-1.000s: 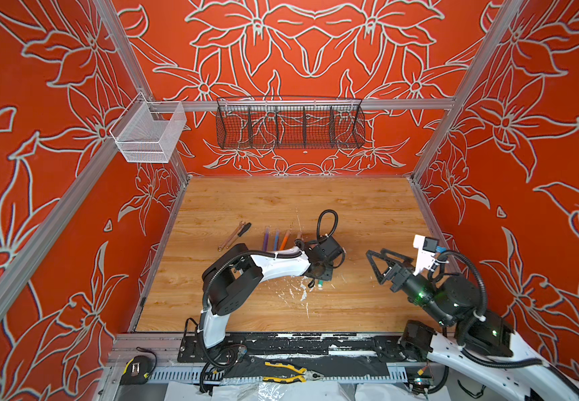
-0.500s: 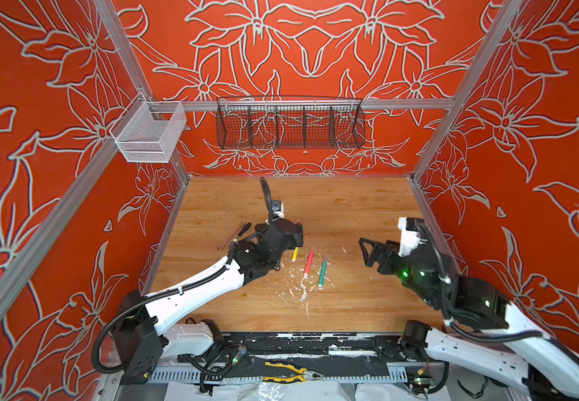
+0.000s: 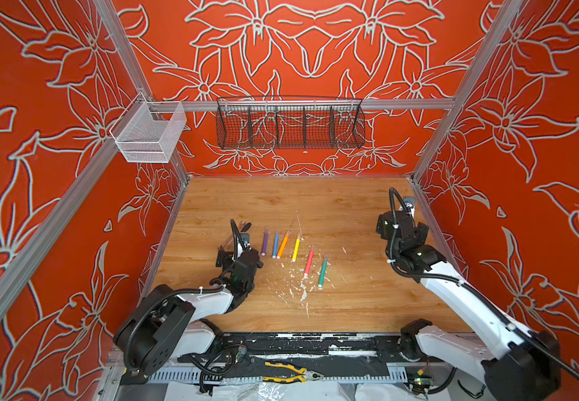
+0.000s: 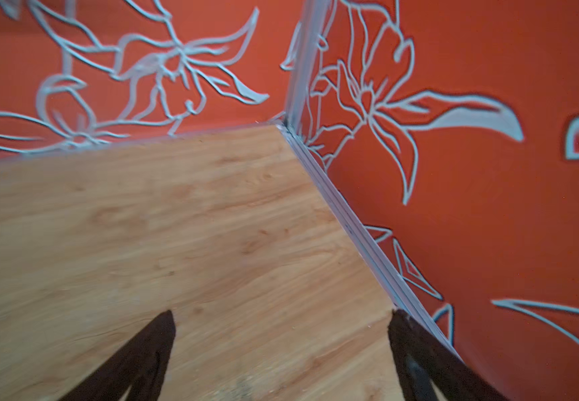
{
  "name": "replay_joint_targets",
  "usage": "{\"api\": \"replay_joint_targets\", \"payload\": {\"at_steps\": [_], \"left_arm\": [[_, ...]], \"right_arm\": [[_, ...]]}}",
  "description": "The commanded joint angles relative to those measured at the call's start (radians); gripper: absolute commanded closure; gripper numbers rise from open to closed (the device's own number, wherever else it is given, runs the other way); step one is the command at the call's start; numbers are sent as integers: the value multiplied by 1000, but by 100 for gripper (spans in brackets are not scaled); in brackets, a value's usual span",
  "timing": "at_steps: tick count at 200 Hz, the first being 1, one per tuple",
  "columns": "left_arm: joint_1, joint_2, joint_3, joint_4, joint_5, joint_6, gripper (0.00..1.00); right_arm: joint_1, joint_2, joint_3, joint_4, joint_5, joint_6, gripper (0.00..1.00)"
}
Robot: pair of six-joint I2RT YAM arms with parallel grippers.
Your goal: Insert the pens into the pen caps
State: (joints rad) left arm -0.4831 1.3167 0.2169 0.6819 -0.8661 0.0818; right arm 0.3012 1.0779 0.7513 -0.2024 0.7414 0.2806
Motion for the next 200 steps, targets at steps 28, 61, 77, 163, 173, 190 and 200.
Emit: {"api": "replay_joint_targets", "payload": {"at_steps": [28,61,77,163,173,190,200], "left_arm": [[161,-65,113,-63,152,-89,2],[209,44,57,211,155,9,2],[250,91,74,237,192,5,2],[390,68,43,168,543,-74,2],[390,83,37,203,542,-71,2],[395,83,48,174,552,-76,2],[402,86,55,165,559,-80,2]], "right_arm": [[-180,39,-239,415,-336,-121,2],[-187,221,-319,660,-242,-199,2],[-185,286,-240,577,-303,-215,3],[-213,317,-383,920,-443,-260,2],[-213,307,-379,894,-445,-258,2],[-229,346,-440,1050,-522,-272,2],[-230,368,-455,1101,-524,-279,2]]}}
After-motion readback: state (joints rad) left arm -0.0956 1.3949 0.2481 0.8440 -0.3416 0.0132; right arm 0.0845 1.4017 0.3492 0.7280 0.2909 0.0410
